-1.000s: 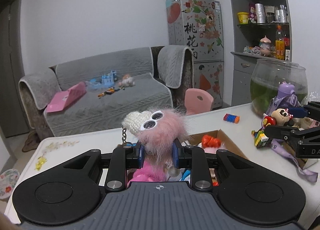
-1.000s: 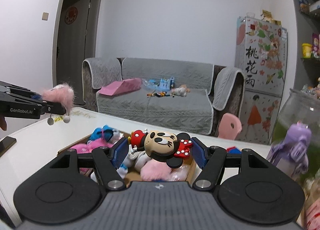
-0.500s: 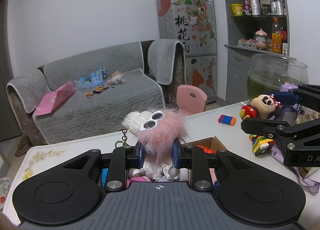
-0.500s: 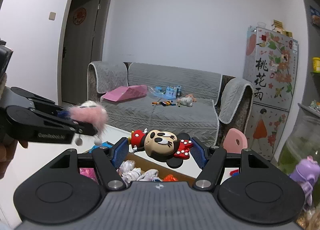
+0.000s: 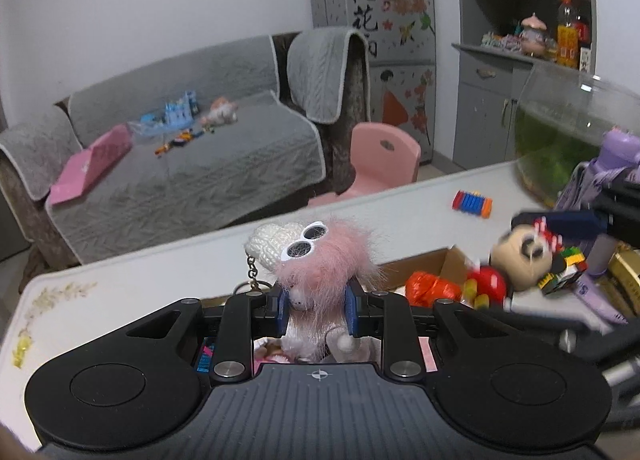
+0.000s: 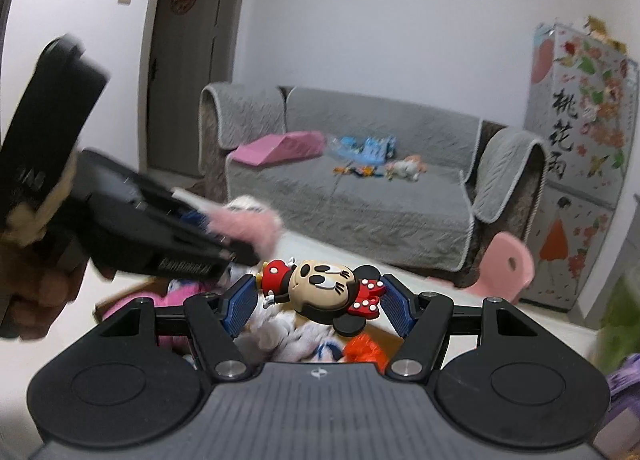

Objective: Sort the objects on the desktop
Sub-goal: 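Lift the pink plush and Minnie figure and carry them over the box, then open both grippers to drop the plush and Minnie figure into the box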

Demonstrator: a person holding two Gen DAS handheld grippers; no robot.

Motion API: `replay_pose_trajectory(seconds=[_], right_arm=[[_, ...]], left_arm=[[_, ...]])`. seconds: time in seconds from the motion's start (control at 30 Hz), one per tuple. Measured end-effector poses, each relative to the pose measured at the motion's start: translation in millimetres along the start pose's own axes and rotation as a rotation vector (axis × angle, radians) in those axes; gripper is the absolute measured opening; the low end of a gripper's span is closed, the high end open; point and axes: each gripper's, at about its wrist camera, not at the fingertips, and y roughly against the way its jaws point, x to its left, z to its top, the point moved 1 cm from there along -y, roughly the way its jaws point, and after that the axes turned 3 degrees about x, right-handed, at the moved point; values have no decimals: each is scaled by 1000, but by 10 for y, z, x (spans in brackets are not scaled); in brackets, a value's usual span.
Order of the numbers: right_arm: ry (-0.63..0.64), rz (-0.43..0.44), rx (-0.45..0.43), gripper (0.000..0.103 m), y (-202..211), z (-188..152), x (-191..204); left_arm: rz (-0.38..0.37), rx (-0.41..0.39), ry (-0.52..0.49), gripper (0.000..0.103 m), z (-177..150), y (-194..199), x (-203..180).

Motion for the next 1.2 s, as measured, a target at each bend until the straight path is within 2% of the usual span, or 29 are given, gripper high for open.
replay_pose_trajectory(seconds=[0.2, 0.4, 0.83, 0.93, 0.97, 1.0, 1.03, 1.13, 1.2], right_arm=[[11, 49, 82, 63, -206, -235, 117], [24, 77, 146, 63, -332, -359, 218], [16, 87, 207, 64, -394, -547, 294], [7, 84, 200, 68, -360, -560, 288], [3, 86, 193, 77, -341, -559, 284], [-1, 88, 186, 82, -321, -556, 279], [-4, 88, 175, 83, -289, -550, 274], [-4, 78, 141, 83, -169, -501, 253], [-13, 73, 108, 83, -27, -446, 227]], left_arm=[[-5, 56, -1, 32, -164, -310, 12], [-6, 87, -2, 33, -284, -461, 9], [-11, 106, -3, 36, -400, -580, -69], [-11, 108, 7, 43, -427, -594, -59], [-13, 112, 12, 55, -433, -596, -56], [-10, 113, 18, 72, -439, -592, -54], [-11, 107, 21, 77, -445, -574, -53], [-16, 92, 0, 78, -448, -468, -93], [-18, 56, -14, 88, -440, -315, -133]])
